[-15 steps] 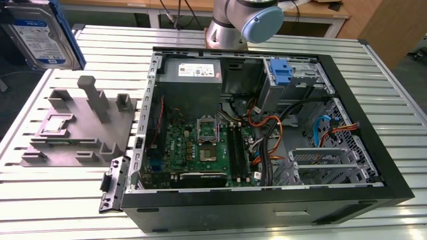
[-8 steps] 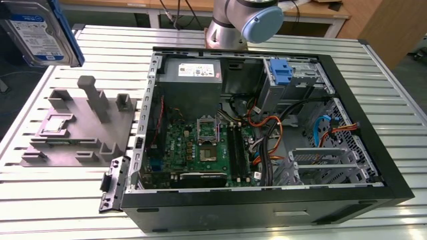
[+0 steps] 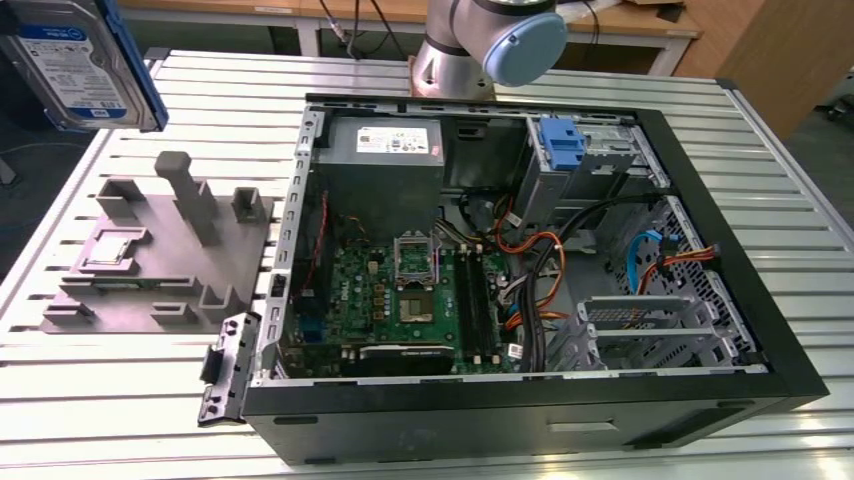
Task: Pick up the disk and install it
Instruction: 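Pick up the disk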
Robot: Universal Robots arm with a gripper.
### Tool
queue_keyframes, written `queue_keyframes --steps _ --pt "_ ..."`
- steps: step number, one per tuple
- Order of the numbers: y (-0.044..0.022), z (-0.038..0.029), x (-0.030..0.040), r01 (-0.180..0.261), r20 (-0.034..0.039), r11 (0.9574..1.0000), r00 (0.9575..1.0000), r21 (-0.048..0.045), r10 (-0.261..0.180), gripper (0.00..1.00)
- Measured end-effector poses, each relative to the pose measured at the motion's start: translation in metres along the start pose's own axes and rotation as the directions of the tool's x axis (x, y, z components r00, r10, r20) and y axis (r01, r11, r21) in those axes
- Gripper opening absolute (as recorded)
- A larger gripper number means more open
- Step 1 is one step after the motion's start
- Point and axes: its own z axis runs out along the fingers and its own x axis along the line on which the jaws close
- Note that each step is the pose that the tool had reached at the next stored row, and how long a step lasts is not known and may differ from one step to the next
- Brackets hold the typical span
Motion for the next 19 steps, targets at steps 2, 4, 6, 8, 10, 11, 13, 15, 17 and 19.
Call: queue_keyframes --steps 2,4,6,8,10,11,13,15,17,19 --pt "0.0 -0.0001 0.0 0.0 0.0 1.0 1.0 -0.0002 0.0 0.36" --pt "0.0 -0.0001 0.0 0.0 0.0 1.0 1.0 -0.0001 0.0 0.36" --pt "0.0 -0.0001 0.0 0.0 0.0001 1.0 1.0 -0.0001 0.0 0.36" --pt "0.0001 -0.0009 0.0 0.0 0.0 1.0 1.0 -0.0004 0.0 0.36" --pt "0.0001 -0.0026 0.0 0.0 0.0001 1.0 1.0 -0.0001 0.0 0.36" --pt "0.0001 -0.0036 0.0 0.0 0.0001 1.0 1.0 -0.0001 0.0 0.36" --pt "0.0002 -0.0054 -0.0001 0.0 0.0001 1.0 1.0 0.0 0.0 0.36" --pt "0.0002 -0.0065 -0.0001 0.0 0.0002 1.0 1.0 0.0 0.0 0.36" --pt "0.0002 -0.0075 -0.0001 0.001 0.0001 1.0 1.0 -0.0001 -0.001 0.36" --pt "0.0002 -0.0084 -0.0001 0.001 0.0001 1.0 1.0 0.0 -0.001 0.36"
